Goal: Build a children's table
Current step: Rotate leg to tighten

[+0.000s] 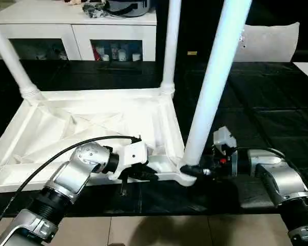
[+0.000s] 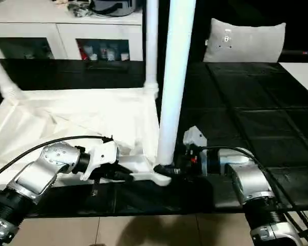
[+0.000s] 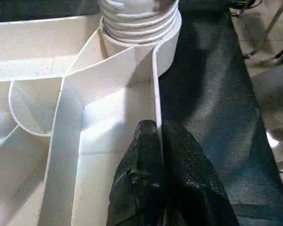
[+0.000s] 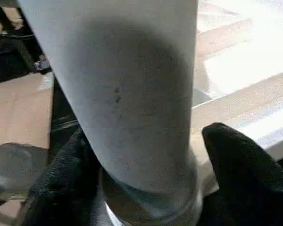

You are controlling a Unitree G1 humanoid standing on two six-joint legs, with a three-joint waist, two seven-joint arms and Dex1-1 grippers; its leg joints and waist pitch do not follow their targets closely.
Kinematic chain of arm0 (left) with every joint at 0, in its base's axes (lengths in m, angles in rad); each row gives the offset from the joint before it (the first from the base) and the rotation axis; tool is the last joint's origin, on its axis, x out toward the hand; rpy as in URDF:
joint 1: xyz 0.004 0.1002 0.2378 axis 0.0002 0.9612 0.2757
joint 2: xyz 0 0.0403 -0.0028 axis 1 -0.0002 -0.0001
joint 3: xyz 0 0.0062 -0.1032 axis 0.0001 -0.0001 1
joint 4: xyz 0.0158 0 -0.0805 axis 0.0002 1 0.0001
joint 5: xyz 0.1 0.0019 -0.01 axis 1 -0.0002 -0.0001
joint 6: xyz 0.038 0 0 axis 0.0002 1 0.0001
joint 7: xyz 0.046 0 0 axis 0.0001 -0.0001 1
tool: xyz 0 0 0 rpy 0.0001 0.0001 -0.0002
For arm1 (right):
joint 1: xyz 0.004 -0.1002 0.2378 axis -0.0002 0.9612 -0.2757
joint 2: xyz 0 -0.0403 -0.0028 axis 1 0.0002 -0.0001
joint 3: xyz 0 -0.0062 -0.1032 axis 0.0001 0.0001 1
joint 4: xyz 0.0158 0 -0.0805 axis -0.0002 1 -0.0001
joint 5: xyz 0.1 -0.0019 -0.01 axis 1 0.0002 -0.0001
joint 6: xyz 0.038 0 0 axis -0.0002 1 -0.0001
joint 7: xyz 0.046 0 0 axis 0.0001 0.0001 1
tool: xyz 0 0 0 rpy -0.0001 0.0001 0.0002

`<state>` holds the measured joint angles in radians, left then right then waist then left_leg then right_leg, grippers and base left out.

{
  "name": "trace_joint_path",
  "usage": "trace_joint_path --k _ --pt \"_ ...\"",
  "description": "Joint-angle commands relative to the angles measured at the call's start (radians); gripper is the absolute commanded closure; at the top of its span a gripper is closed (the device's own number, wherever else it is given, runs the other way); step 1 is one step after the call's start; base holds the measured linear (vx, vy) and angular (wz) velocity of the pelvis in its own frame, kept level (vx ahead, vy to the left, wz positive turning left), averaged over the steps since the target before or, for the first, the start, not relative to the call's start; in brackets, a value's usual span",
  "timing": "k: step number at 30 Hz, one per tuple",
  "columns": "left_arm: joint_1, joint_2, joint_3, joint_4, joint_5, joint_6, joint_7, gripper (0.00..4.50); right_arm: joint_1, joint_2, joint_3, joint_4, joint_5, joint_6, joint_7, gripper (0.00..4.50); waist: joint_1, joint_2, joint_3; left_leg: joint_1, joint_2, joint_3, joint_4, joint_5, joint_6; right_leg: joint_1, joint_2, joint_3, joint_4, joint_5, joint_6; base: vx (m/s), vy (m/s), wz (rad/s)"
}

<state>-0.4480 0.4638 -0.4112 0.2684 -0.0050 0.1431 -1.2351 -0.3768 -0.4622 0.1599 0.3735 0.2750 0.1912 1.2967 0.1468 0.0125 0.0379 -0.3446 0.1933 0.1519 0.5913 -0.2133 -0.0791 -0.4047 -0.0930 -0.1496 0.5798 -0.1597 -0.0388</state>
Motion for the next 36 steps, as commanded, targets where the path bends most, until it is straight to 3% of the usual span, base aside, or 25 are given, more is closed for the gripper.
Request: trace_joint_path --k 1,9,14,16,18,19,20,21,22,26,29,36 --pt "0.001 0.008 -0.044 -0.009 0.011 -0.009 -0.041 4.5 0.005 -0.009 0.006 -0.021 0.012 0.019 0.022 1.32 -0.003 -0.01 -0.06 -0.005 0.045 0.002 -0.066 -0.1 0.079 0.065 -0.071 0.068 -0.061 -0.285 -0.136 0.0 0.0 0.0" --pt "0.007 -0.006 -0.033 0.0 -0.001 0.002 -0.028 4.5 0.043 -0.016 0.015 -0.074 0.029 0.066 0.031 1.93 0.0 -0.006 -0.061 -0.006 0.043 0.001 -0.066 -0.106 0.069 0.067 -0.07 0.067 -0.064 -0.286 -0.126 0.0 0.0 0.0" --pt "0.019 -0.071 0.029 0.006 -0.004 0.076 0.121 4.5 0.079 0.043 0.001 -0.109 0.03 0.129 -0.091 1.99 -0.001 -0.006 -0.055 -0.001 0.042 0.001 -0.071 -0.144 0.052 0.066 -0.071 0.064 -0.077 -0.367 -0.099 0.0 0.0 0.0" --pt "0.025 -0.089 0.045 0.0 -0.005 0.106 0.162 4.5 0.075 0.067 -0.01 -0.1 0.016 0.139 -0.153 2.0 -0.007 -0.005 -0.046 0.007 0.034 0.001 -0.074 -0.201 0.033 0.062 -0.071 0.056 -0.097 -0.491 -0.059 0.0 0.0 0.0" --pt "0.032 -0.157 0.093 -0.012 -0.01 0.182 0.295 4.5 0.032 0.155 -0.068 -0.019 -0.04 0.123 -0.398 2.0 -0.024 -0.005 -0.041 0.014 0.027 -0.002 -0.072 -0.26 0.008 0.056 -0.07 0.041 -0.117 -0.592 -0.014 0.0 0.0 0.0" --pt "0.033 -0.19 0.109 -0.013 -0.006 0.204 0.356 4.5 0.015 0.188 -0.089 0.012 -0.057 0.121 -0.485 2.0 -0.039 -0.003 -0.042 0.011 0.025 -0.007 -0.071 -0.276 -0.004 0.06 -0.071 0.032 -0.12 -0.612 0.002 0.0 0.0 0.0" --pt "0.032 -0.207 0.116 -0.012 -0.003 0.211 0.384 4.5 0.008 0.201 -0.096 0.024 -0.063 0.121 -0.52 2.0 -0.039 -0.003 -0.042 0.011 0.025 -0.007 -0.071 -0.276 -0.004 0.06 -0.071 0.032 -0.12 -0.612 0.002 0.0 0.0 0.0" --pt "0.028 -0.246 0.13 -0.008 0.005 0.222 0.45 4.5 -0.006 0.232 -0.111 0.045 -0.078 0.124 -0.598 2.0 -0.059 -0.002 -0.045 0.01 0.022 -0.01 -0.069 -0.283 -0.004 0.063 -0.068 0.024 -0.127 -0.606 0.025 0.0 0.0 0.0" --pt "0.023 -0.285 0.139 -0.003 0.011 0.222 0.505 4.5 -0.02 0.264 -0.133 0.066 -0.086 0.133 -0.682 2.01 -0.071 -0.002 -0.047 0.007 0.023 -0.012 -0.07 -0.28 0.009 0.065 -0.069 0.024 -0.127 -0.584 0.02 0.0 0.0 0.0" --pt "0.006 -0.349 0.145 0.012 0.034 0.233 0.601 4.5 -0.054 0.317 -0.173 0.124 -0.104 0.127 -0.845 2.01 -0.085 -0.004 -0.051 0.002 0.025 -0.011 -0.075 -0.245 0.027 0.064 -0.067 0.036 -0.118 -0.502 -0.015 0.0 0.0 0.0" --pt "-0.002 -0.362 0.103 0.017 0.083 0.241 0.62 4.5 -0.052 0.341 -0.164 0.127 -0.113 0.081 -0.841 1.66 -0.078 -0.004 -0.054 -0.001 0.028 -0.006 -0.074 -0.187 0.054 0.066 -0.072 0.05 -0.105 -0.444 -0.042 0.0 0.0 0.0" --pt "0.012 -0.317 0.091 0.006 0.09 0.213 0.583 4.5 -0.042 0.309 -0.176 0.12 -0.107 0.027 -0.795 0.95 -0.063 -0.002 -0.062 -0.008 0.034 -0.003 -0.07 -0.078 0.079 0.075 -0.071 0.06 -0.075 -0.268 -0.11 0.0 0.0 0.0"
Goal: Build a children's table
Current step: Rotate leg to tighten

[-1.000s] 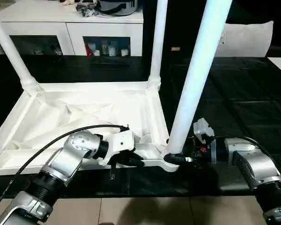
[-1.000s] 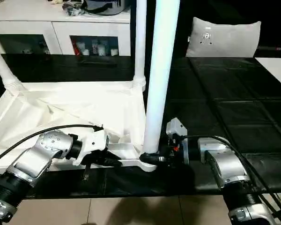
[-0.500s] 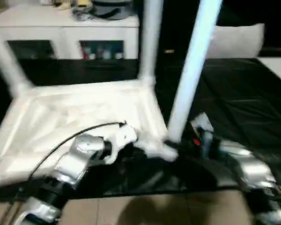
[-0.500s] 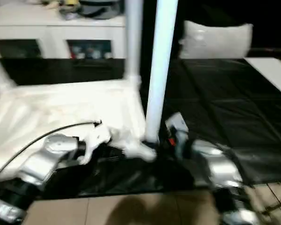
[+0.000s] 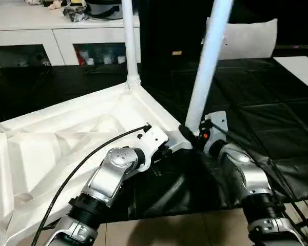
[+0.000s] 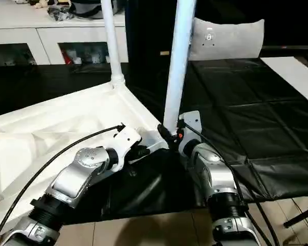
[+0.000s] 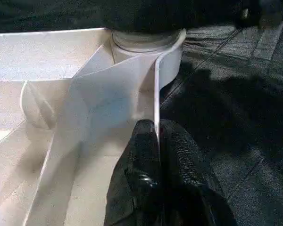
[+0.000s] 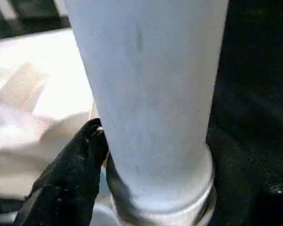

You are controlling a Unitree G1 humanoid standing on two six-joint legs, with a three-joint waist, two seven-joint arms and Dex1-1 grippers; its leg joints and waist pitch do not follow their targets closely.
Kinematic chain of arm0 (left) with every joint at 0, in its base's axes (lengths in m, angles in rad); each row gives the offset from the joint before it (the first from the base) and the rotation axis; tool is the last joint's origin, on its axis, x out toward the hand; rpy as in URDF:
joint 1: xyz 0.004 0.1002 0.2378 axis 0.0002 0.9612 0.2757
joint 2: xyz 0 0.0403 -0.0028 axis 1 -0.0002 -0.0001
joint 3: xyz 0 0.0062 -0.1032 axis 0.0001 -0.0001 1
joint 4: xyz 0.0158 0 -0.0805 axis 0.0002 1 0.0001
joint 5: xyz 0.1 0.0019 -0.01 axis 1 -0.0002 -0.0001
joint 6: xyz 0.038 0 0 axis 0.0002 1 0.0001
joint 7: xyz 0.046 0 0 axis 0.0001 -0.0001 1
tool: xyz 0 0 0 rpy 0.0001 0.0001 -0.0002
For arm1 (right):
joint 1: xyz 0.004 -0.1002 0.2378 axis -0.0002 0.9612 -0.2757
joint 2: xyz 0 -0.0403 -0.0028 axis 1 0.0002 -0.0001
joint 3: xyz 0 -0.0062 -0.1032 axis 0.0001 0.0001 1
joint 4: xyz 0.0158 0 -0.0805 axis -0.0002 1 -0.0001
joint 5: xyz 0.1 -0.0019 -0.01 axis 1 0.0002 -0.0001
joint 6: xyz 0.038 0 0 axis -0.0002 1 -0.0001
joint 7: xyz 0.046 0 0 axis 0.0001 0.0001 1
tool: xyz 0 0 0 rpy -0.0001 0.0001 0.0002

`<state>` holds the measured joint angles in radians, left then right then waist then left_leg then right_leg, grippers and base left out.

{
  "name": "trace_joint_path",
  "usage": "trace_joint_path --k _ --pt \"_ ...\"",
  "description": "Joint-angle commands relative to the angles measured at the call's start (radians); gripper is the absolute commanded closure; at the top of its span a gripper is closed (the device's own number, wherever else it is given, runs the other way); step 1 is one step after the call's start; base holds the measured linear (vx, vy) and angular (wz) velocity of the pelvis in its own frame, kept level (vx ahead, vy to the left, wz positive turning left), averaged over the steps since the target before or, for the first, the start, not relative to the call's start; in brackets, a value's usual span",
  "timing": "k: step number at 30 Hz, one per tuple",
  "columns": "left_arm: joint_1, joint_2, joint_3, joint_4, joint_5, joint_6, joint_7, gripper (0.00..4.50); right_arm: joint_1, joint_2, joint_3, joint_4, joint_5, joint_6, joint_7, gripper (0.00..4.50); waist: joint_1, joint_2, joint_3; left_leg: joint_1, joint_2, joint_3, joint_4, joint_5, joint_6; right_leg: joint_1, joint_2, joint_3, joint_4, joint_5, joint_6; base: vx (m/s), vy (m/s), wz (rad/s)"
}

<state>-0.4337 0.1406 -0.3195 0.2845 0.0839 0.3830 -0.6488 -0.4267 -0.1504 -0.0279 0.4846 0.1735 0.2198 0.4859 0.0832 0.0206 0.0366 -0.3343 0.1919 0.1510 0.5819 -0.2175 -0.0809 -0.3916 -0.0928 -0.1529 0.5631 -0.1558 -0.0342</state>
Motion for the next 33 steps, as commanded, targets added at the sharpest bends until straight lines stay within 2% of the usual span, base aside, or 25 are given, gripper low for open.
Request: trace_joint_path --k 1,4,5,6,8,9,12,15,18,22,24,30,33 --pt "-0.001 0.024 -0.006 -0.004 0.005 -0.051 -0.016 4.5 0.013 -0.024 0.013 -0.001 0.006 -0.008 0.058 0.84 0.007 -0.012 -0.062 -0.02 0.035 -0.001 -0.059 -0.055 0.087 0.062 -0.071 0.065 -0.053 -0.246 -0.127 0.0 0.0 0.0" --pt "0.005 0.076 -0.021 0.007 0.01 -0.115 -0.081 4.5 0.032 -0.095 0.029 -0.035 0.029 -0.027 0.195 0.75 0.013 -0.014 -0.063 -0.026 0.034 0.001 -0.054 -0.053 0.102 0.061 -0.069 0.068 -0.048 -0.226 -0.127 0.0 0.0 0.0" --pt "0.008 0.089 -0.023 0.007 0.006 -0.125 -0.104 4.5 0.035 -0.115 0.03 -0.042 0.036 -0.027 0.229 0.65 0.014 -0.014 -0.058 -0.025 0.031 0.003 -0.054 -0.076 0.106 0.058 -0.068 0.067 -0.054 -0.262 -0.12 0.0 0.0 0.0" --pt "0.011 0.1 -0.024 0.006 0.002 -0.131 -0.125 4.5 0.037 -0.133 0.03 -0.048 0.041 -0.031 0.26 0.41 0.014 -0.014 -0.057 -0.024 0.032 0.003 -0.055 -0.088 0.103 0.058 -0.069 0.067 -0.055 -0.282 -0.116 0.0 0.0 0.0" --pt "0.013 0.113 -0.026 0.005 -0.003 -0.139 -0.148 4.5 0.039 -0.153 0.03 -0.053 0.046 -0.036 0.292 0.36 0.013 -0.013 -0.056 -0.023 0.032 0.003 -0.057 -0.111 0.094 0.058 -0.07 0.064 -0.062 -0.338 -0.1 0.0 0.0 0.0" --pt "0.013 0.146 -0.04 0.01 -0.014 -0.168 -0.206 4.5 0.034 -0.194 0.031 -0.053 0.054 -0.044 0.358 0.19 0.014 -0.014 -0.057 -0.021 0.033 0.001 -0.057 -0.118 0.091 0.056 -0.069 0.064 -0.062 -0.349 -0.095 0.0 0.0 0.0" --pt "0.013 0.18 -0.053 0.014 -0.028 -0.196 -0.269 4.5 0.03 -0.231 0.039 -0.058 0.061 -0.037 0.424 0.08 0.014 -0.013 -0.057 -0.02 0.038 0.0 -0.058 -0.115 0.094 0.054 -0.068 0.067 -0.057 -0.324 -0.108 0.0 0.0 0.0" --pt "0.004 0.239 -0.079 0.043 -0.026 -0.25 -0.359 4.5 0.045 -0.292 0.081 -0.097 0.091 -0.043 0.587 0.08 0.018 -0.013 -0.058 -0.022 0.037 0.001 -0.055 -0.109 0.107 0.056 -0.067 0.066 -0.052 -0.29 -0.129 0.0 0.0 0.0" --pt "0.0 0.273 -0.094 0.049 -0.033 -0.279 -0.443 4.5 0.053 -0.317 0.112 -0.127 0.107 -0.041 0.689 0.08 0.026 -0.012 -0.058 -0.019 0.04 0.002 -0.055 -0.112 0.106 0.055 -0.068 0.067 -0.053 -0.301 -0.131 0.0 0.0 0.0" --pt "0.001 0.304 -0.114 0.039 -0.047 -0.292 -0.521 4.5 0.054 -0.322 0.129 -0.136 0.115 -0.041 0.735 0.34 0.035 -0.01 -0.057 -0.014 0.044 0.003 -0.058 -0.124 0.092 0.051 -0.069 0.068 -0.053 -0.316 -0.134 0.0 0.0 0.0" --pt "0.0 0.311 -0.119 0.036 -0.054 -0.293 -0.54 4.5 0.054 -0.321 0.134 -0.136 0.115 -0.044 0.746 0.54 0.038 -0.01 -0.058 -0.015 0.044 0.001 -0.059 -0.123 0.082 0.053 -0.07 0.069 -0.049 -0.304 -0.14 0.0 0.0 0.0" --pt "-0.007 0.337 -0.128 0.023 -0.087 -0.289 -0.635 4.5 0.06 -0.316 0.17 -0.149 0.127 -0.017 0.806 1.05 0.044 -0.011 -0.058 -0.014 0.044 0.004 -0.058 -0.122 0.078 0.053 -0.07 0.07 -0.049 -0.304 -0.143 0.0 0.0 0.0" --pt "-0.011 0.341 -0.128 0.028 -0.086 -0.293 -0.648 4.5 0.064 -0.317 0.183 -0.155 0.13 -0.005 0.827 1.38 0.055 -0.01 -0.058 -0.012 0.045 0.003 -0.059 -0.118 0.075 0.052 -0.072 0.071 -0.05 -0.317 -0.134 0.0 0.0 0.0"
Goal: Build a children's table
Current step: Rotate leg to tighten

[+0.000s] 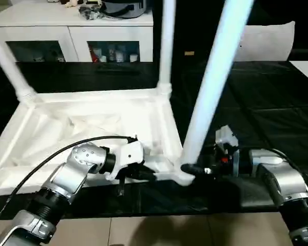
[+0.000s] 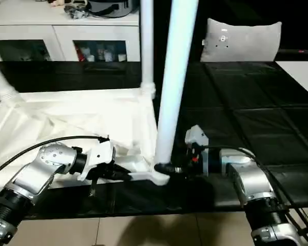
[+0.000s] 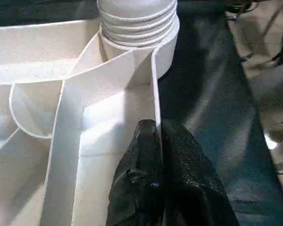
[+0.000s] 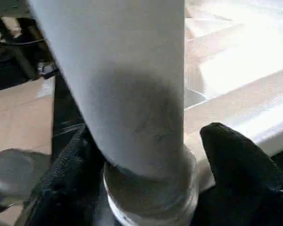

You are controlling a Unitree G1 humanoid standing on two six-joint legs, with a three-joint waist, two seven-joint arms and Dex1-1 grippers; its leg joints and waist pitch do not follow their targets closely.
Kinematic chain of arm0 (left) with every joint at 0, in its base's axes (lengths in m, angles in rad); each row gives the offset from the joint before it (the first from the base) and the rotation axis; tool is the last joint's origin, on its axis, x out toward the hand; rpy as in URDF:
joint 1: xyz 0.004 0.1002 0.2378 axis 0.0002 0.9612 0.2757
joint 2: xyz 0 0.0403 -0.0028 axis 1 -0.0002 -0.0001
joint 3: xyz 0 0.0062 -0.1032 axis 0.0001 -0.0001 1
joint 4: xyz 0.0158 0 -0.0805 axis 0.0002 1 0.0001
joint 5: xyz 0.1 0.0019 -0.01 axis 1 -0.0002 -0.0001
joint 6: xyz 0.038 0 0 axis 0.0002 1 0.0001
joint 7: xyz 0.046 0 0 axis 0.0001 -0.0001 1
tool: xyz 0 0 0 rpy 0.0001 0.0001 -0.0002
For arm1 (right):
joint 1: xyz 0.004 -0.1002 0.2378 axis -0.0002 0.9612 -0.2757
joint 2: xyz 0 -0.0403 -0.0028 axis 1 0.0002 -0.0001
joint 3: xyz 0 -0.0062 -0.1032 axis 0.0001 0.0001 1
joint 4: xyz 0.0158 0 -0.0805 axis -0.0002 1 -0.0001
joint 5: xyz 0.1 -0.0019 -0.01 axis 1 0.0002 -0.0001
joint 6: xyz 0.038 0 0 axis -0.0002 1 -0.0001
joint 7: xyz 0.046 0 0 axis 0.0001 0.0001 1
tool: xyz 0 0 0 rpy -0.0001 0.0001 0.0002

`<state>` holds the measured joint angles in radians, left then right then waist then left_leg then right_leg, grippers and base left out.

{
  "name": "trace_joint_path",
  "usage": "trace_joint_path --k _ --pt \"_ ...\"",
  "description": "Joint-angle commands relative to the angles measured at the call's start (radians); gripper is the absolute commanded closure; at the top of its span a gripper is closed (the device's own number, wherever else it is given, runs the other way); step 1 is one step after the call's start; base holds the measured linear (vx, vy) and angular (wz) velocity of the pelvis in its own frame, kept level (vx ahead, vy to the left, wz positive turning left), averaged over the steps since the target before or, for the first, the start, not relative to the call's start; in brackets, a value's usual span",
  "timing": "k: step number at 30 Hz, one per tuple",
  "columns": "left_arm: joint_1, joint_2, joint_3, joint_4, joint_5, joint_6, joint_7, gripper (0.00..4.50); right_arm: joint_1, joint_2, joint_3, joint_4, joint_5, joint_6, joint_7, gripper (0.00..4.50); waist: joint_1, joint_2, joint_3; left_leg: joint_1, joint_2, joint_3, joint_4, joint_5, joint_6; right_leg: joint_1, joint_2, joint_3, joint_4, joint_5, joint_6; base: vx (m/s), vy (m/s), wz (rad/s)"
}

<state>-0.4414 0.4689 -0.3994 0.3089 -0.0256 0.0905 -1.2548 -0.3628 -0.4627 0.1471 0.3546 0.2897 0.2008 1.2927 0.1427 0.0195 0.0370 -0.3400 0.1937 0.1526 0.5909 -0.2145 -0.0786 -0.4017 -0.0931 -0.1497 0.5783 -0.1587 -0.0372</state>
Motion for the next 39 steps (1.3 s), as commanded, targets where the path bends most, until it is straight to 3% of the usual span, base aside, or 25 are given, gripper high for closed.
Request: trace_joint_path --k 1,12,17,20,21,22,23,24,26,28,31,32,33,36,38,39 --pt "-0.004 0.014 -0.048 0.005 0.024 -0.001 -0.045 4.5 0.001 -0.005 0.011 -0.026 0.015 0.017 0.026 1.38 -0.004 -0.009 -0.059 -0.007 0.043 0.002 -0.068 -0.12 0.072 0.062 -0.07 0.067 -0.065 -0.315 -0.13 0.0 0.0 0.0" --pt "0.014 0.022 -0.034 -0.009 0.012 0.033 -0.041 4.5 0.037 0.005 0.029 -0.06 0.03 0.051 0.04 2.14 -0.002 -0.009 -0.058 -0.007 0.042 0.0 -0.07 -0.128 0.059 0.063 -0.071 0.066 -0.07 -0.349 -0.106 0.0 0.0 0.0" --pt "0.041 -0.017 0.014 -0.071 -0.037 0.123 0.027 4.5 0.083 0.05 0.016 -0.142 0.071 0.104 -0.028 2.3 -0.003 -0.007 -0.055 -0.006 0.042 -0.001 -0.073 -0.148 0.051 0.062 -0.071 0.065 -0.075 -0.38 -0.096 0.0 0.0 0.0" --pt "0.05 -0.052 0.038 -0.096 -0.044 0.184 0.107 4.5 0.081 0.095 0.011 -0.139 0.035 0.141 -0.149 2.35 -0.01 -0.004 -0.049 0.0 0.037 -0.001 -0.076 -0.192 0.033 0.06 -0.069 0.06 -0.089 -0.455 -0.074 0.0 0.0 0.0" --pt "0.049 -0.102 0.063 -0.104 -0.037 0.224 0.197 4.5 0.059 0.153 -0.013 -0.088 -0.01 0.131 -0.287 2.36 -0.015 -0.001 -0.046 0.001 0.032 -0.003 -0.076 -0.219 0.02 0.059 -0.07 0.055 -0.097 -0.519 -0.045 0.0 0.0 0.0" --pt "0.049 -0.102 0.063 -0.104 -0.037 0.224 0.197 4.5 0.059 0.153 -0.013 -0.088 -0.01 0.131 -0.287 2.38 -0.021 -0.002 -0.045 0.001 0.032 -0.003 -0.076 -0.229 0.013 0.057 -0.069 0.052 -0.099 -0.53 -0.04 0.0 0.0 0.0" --pt "0.04 -0.164 0.092 -0.104 -0.024 0.269 0.305 4.5 0.028 0.217 -0.045 -0.026 -0.05 0.13 -0.441 2.39 -0.032 -0.002 -0.043 0.005 0.028 -0.005 -0.074 -0.257 0.004 0.056 -0.069 0.044 -0.109 -0.567 -0.022 0.0 0.0 0.0" --pt "0.033 -0.191 0.101 -0.106 -0.012 0.287 0.355 4.5 0.013 0.244 -0.061 0.003 -0.067 0.131 -0.517 2.4 -0.049 -0.002 -0.044 0.0 0.026 -0.009 -0.074 -0.261 -0.007 0.059 -0.067 0.038 -0.11 -0.573 -0.013 0.0 0.0 0.0" --pt "0.024 -0.221 0.113 -0.105 -0.004 0.313 0.406 4.5 -0.001 0.268 -0.077 0.029 -0.077 0.135 -0.582 2.41 -0.06 -0.004 -0.046 0.001 0.022 -0.01 -0.071 -0.27 -0.005 0.059 -0.067 0.034 -0.116 -0.581 0.0 0.0 0.0 0.0" --pt "-0.002 -0.305 0.154 -0.094 0.002 0.368 0.539 4.5 -0.038 0.319 -0.12 0.094 -0.093 0.142 -0.739 2.41 -0.081 -0.004 -0.05 -0.004 0.021 -0.01 -0.07 -0.253 0.015 0.06 -0.065 0.036 -0.115 -0.534 -0.012 0.0 0.0 0.0" --pt "-0.013 -0.356 0.148 -0.087 0.025 0.382 0.613 4.5 -0.065 0.357 -0.154 0.134 -0.1 0.145 -0.851 2.41 -0.084 -0.004 -0.051 -0.005 0.022 -0.007 -0.071 -0.219 0.032 0.058 -0.063 0.043 -0.11 -0.48 -0.036 0.0 0.0 0.0" --pt "-0.014 -0.361 0.137 -0.083 0.037 0.376 0.619 4.5 -0.069 0.36 -0.15 0.139 -0.113 0.13 -0.861 2.41 -0.083 -0.012 -0.053 -0.005 0.021 -0.005 -0.069 -0.209 0.038 0.059 -0.065 0.044 -0.109 -0.475 -0.037 0.0 0.0 0.0" --pt "-0.014 -0.362 0.121 -0.08 0.053 0.368 0.617 4.5 -0.07 0.358 -0.133 0.14 -0.142 0.102 -0.857 2.41 -0.078 -0.008 -0.053 -0.009 0.022 -0.005 -0.071 -0.186 0.047 0.06 -0.067 0.048 -0.104 -0.459 -0.04 0.0 0.0 0.0" --pt "-0.01 -0.356 0.122 -0.086 0.064 0.359 0.617 4.5 -0.062 0.362 -0.138 0.129 -0.15 0.052 -0.838 1.78 -0.071 -0.01 -0.057 -0.015 0.025 -0.005 -0.071 -0.132 0.06 0.067 -0.067 0.054 -0.09 -0.387 -0.056 0.0 0.0 0.0" --pt "-0.007 -0.345 0.118 -0.09 0.065 0.347 0.608 4.5 -0.054 0.355 -0.144 0.119 -0.138 0.038 -0.817 1.74 -0.068 -0.01 -0.06 -0.016 0.027 -0.005 -0.071 -0.11 0.066 0.068 -0.067 0.056 -0.085 -0.351 -0.067 0.0 0.0 0.0" --pt "-0.004 -0.336 0.113 -0.091 0.063 0.335 0.595 4.5 -0.05 0.346 -0.144 0.113 -0.135 0.023 -0.798 1.66 -0.064 -0.009 -0.064 -0.019 0.03 -0.005 -0.069 -0.07 0.075 0.069 -0.066 0.059 -0.073 -0.282 -0.094 0.0 0.0 0.0"
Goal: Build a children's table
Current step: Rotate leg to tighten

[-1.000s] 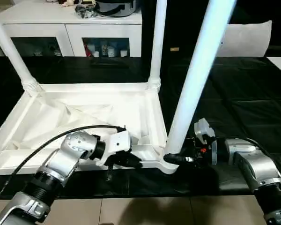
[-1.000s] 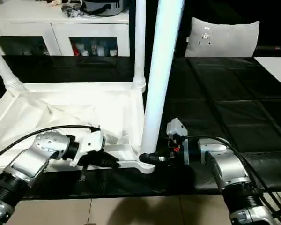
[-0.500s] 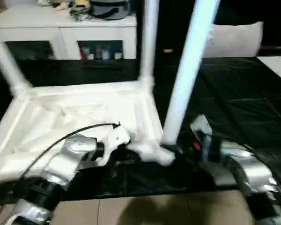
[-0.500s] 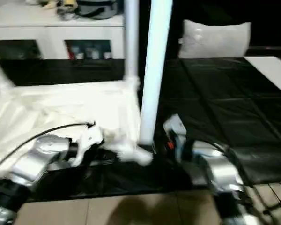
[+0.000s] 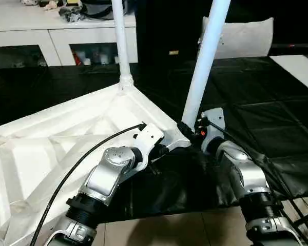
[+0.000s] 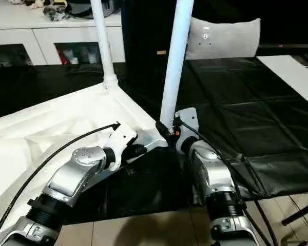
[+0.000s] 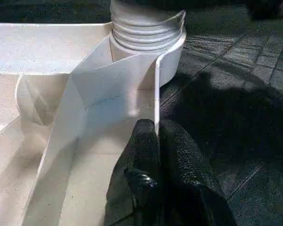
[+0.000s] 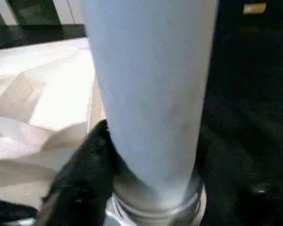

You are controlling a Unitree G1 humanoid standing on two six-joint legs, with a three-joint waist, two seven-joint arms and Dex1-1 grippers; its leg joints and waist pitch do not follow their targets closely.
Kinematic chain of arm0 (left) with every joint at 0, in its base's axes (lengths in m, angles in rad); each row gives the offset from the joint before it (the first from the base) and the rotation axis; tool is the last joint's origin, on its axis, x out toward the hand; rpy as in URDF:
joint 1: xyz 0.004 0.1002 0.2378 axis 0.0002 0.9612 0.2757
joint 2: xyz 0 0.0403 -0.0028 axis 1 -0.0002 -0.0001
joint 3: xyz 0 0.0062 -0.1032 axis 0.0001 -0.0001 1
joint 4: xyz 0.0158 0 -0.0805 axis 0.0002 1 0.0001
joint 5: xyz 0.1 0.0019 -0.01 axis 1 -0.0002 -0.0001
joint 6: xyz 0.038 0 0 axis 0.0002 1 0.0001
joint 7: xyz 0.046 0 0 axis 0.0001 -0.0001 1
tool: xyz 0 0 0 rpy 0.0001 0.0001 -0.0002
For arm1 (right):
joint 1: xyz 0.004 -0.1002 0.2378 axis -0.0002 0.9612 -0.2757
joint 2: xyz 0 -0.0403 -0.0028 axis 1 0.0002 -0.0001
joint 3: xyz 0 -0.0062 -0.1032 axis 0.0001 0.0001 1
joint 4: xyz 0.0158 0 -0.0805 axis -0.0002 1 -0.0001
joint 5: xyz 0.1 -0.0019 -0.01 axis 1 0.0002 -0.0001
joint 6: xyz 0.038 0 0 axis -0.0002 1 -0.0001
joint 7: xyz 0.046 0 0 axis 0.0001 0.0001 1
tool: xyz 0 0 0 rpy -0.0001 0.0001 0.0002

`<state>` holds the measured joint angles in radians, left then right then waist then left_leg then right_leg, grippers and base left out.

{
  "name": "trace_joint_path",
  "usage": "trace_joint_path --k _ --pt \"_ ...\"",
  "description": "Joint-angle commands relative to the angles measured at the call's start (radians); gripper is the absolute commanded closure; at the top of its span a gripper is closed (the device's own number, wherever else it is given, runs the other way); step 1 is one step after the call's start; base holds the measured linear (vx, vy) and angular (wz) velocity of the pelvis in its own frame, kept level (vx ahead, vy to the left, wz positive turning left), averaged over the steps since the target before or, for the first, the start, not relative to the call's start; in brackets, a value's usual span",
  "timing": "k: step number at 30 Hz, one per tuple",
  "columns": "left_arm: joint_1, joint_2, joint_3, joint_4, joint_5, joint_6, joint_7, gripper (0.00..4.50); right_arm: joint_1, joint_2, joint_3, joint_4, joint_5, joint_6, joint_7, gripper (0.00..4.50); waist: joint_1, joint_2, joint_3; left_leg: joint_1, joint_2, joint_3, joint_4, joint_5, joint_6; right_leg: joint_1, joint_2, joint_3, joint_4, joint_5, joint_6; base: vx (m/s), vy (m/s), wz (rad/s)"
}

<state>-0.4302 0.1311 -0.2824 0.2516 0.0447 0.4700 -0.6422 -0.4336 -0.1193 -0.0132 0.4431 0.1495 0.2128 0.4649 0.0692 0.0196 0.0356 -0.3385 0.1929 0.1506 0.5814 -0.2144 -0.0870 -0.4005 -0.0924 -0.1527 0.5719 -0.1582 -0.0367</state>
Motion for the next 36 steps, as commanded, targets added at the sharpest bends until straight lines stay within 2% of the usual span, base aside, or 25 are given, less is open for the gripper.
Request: trace_joint_path --k 1,2,3,4,7,10,13,14,16,19,21,24,26,36 --pt "-0.014 0.003 -0.005 -0.034 -0.008 -0.046 -0.019 4.5 0.021 0.0 0.017 0.024 0.005 0.007 0.033 1.53 0.012 -0.01 -0.063 -0.021 0.031 -0.003 -0.057 -0.062 0.087 0.068 -0.067 0.062 -0.063 -0.263 -0.101 0.0 0.0 0.0" --pt "-0.013 0.007 -0.008 -0.035 -0.009 -0.049 -0.022 4.5 0.022 -0.004 0.018 0.023 0.006 -0.001 0.039 1.53 0.012 -0.009 -0.06 -0.021 0.031 -0.001 -0.058 -0.065 0.092 0.067 -0.066 0.064 -0.061 -0.25 -0.115 0.0 0.0 0.0" --pt "-0.012 0.012 -0.009 -0.036 -0.014 -0.049 -0.024 4.5 0.024 -0.015 0.019 0.017 0.012 -0.01 0.054 1.34 0.013 -0.005 -0.059 -0.021 0.03 0.0 -0.057 -0.072 0.093 0.066 -0.065 0.064 -0.062 -0.253 -0.118 0.0 0.0 0.0" --pt "-0.012 0.038 -0.02 -0.027 -0.009 -0.072 -0.05 4.5 0.031 -0.055 0.02 -0.005 0.023 -0.044 0.118 1.29 0.015 -0.007 -0.058 -0.018 0.03 0.002 -0.058 -0.098 0.093 0.067 -0.066 0.063 -0.066 -0.281 -0.115 0.0 0.0 0.0" --pt "-0.011 0.073 -0.031 -0.011 -0.003 -0.113 -0.098 4.5 0.037 -0.101 0.019 -0.023 0.035 -0.06 0.202 1.03 0.022 -0.008 -0.056 -0.017 0.029 0.003 -0.058 -0.117 0.096 0.066 -0.066 0.063 -0.072 -0.323 -0.098 0.0 0.0 0.0" --pt "-0.001 0.136 -0.045 -0.001 -0.003 -0.157 -0.173 4.5 0.057 -0.18 0.037 -0.058 0.065 -0.042 0.354 0.76 0.026 -0.007 -0.056 -0.016 0.032 0.001 -0.059 -0.123 0.098 0.065 -0.065 0.063 -0.072 -0.325 -0.095 0.0 0.0 0.0" --pt "0.006 0.165 -0.051 -0.005 -0.011 -0.17 -0.216 4.5 0.064 -0.205 0.04 -0.073 0.082 -0.035 0.406 0.53 0.027 -0.008 -0.057 -0.017 0.035 -0.001 -0.059 -0.115 0.099 0.066 -0.065 0.064 -0.066 -0.298 -0.105 0.0 0.0 0.0" --pt "0.009 0.186 -0.058 -0.005 -0.014 -0.185 -0.248 4.5 0.066 -0.219 0.041 -0.081 0.095 -0.023 0.436 0.53 0.026 -0.01 -0.056 -0.016 0.034 0.0 -0.059 -0.117 0.104 0.066 -0.065 0.064 -0.066 -0.297 -0.111 0.0 0.0 0.0" --pt "0.015 0.234 -0.078 -0.007 -0.019 -0.218 -0.319 4.5 0.071 -0.25 0.049 -0.097 0.116 -0.004 0.502 0.24 0.029 -0.01 -0.056 -0.015 0.035 0.001 -0.059 -0.118 0.106 0.066 -0.067 0.066 -0.065 -0.304 -0.115 0.0 0.0 0.0" --pt "0.023 0.299 -0.108 -0.015 -0.032 -0.243 -0.429 4.5 0.077 -0.291 0.073 -0.109 0.122 0.003 0.582 0.14 0.033 -0.01 -0.056 -0.013 0.036 0.001 -0.059 -0.12 0.101 0.064 -0.068 0.066 -0.065 -0.315 -0.119 0.0 0.0 0.0" --pt "0.027 0.332 -0.122 -0.023 -0.046 -0.257 -0.497 4.5 0.08 -0.318 0.093 -0.117 0.13 0.021 0.645 0.14 0.036 -0.013 -0.054 -0.012 0.039 0.002 -0.061 -0.124 0.098 0.062 -0.068 0.068 -0.065 -0.322 -0.122 0.0 0.0 0.0" --pt "0.025 0.353 -0.136 -0.03 -0.056 -0.265 -0.55 4.5 0.083 -0.337 0.111 -0.123 0.139 0.031 0.704 0.14 0.047 -0.01 -0.053 -0.01 0.04 0.004 -0.06 -0.128 0.094 0.061 -0.069 0.068 -0.063 -0.329 -0.125 0.0 0.0 0.0" --pt "0.02 0.37 -0.152 -0.034 -0.068 -0.273 -0.604 4.5 0.08 -0.342 0.124 -0.123 0.152 0.045 0.751 0.3 0.051 -0.014 -0.054 -0.01 0.042 0.003 -0.061 -0.127 0.09 0.062 -0.07 0.068 -0.062 -0.333 -0.124 0.0 0.0 0.0" --pt "-0.007 0.365 -0.168 -0.008 -0.07 -0.298 -0.648 4.5 0.079 -0.333 0.171 -0.13 0.176 0.079 0.832 1.07 0.072 -0.016 -0.057 -0.009 0.042 0.004 -0.06 -0.114 0.075 0.06 -0.07 0.069 -0.062 -0.346 -0.106 0.0 0.0 0.0"
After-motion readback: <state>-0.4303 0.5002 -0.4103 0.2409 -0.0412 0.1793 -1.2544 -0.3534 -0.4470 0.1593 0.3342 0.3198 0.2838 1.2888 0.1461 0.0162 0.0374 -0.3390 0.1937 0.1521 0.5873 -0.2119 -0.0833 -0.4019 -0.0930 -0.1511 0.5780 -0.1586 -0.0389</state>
